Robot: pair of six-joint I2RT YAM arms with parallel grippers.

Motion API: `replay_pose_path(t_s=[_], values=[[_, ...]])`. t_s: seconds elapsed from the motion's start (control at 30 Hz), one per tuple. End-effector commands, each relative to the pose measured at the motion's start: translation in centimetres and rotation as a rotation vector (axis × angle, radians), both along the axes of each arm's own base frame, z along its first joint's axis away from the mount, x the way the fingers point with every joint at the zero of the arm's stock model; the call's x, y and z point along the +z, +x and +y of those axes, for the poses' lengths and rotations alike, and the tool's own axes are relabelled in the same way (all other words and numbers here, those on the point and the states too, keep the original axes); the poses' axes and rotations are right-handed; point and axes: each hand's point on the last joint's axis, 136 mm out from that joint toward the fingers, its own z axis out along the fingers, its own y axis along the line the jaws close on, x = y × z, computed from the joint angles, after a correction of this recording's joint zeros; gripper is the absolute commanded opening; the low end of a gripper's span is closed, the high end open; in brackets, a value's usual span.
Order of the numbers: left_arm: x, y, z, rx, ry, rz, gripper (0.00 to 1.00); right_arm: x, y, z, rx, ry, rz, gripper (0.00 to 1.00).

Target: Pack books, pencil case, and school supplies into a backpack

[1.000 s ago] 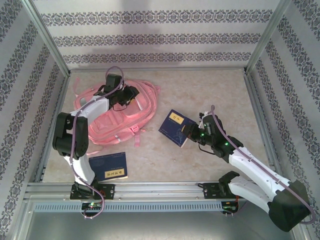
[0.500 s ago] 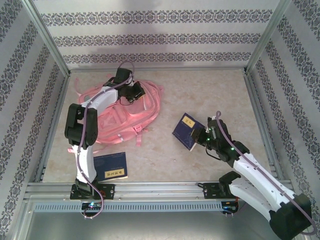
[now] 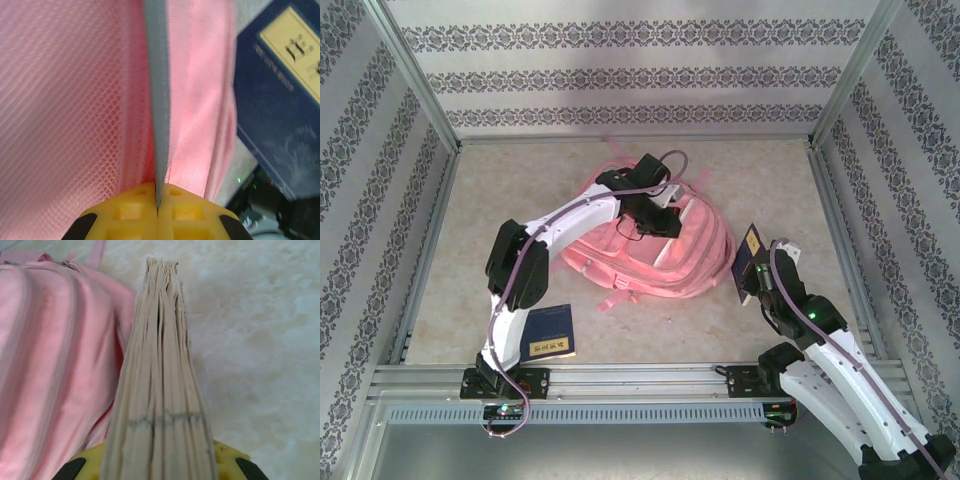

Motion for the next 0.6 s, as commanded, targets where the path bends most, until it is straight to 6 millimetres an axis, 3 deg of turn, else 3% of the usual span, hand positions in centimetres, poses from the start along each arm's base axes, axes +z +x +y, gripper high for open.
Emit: replay_pose_path(t_s=[0.0, 0.1, 0.2, 0.37, 0.57], values=[[5.9, 0.4, 4.1, 0.022, -0.044, -0.092, 0.0, 2.6, 0.1, 0.0, 0.032, -0.001, -0.069, 0.0], [10.0, 0.7, 5.4, 0.035, -0.084, -0.159, 0.0, 4.0, -0.1, 1.6, 0.121, 0.052, -0.091, 0.0], [12.4, 0.7, 5.9, 0.019, -0.105, -0.199, 0.0, 5.5, -0.5, 3.2, 0.2, 0.118, -0.107, 0.0], [13.3, 1.2, 6.3, -0.005, -0.118, -0.19, 0.0, 8.3, -1.6, 4.4, 0.262, 0.209, -0.156, 0.0], [14.0, 1.7, 5.9, -0.007, -0.153, -0.195, 0.0, 10.4, -2.5, 2.7, 0.197, 0.18, -0.179, 0.0]])
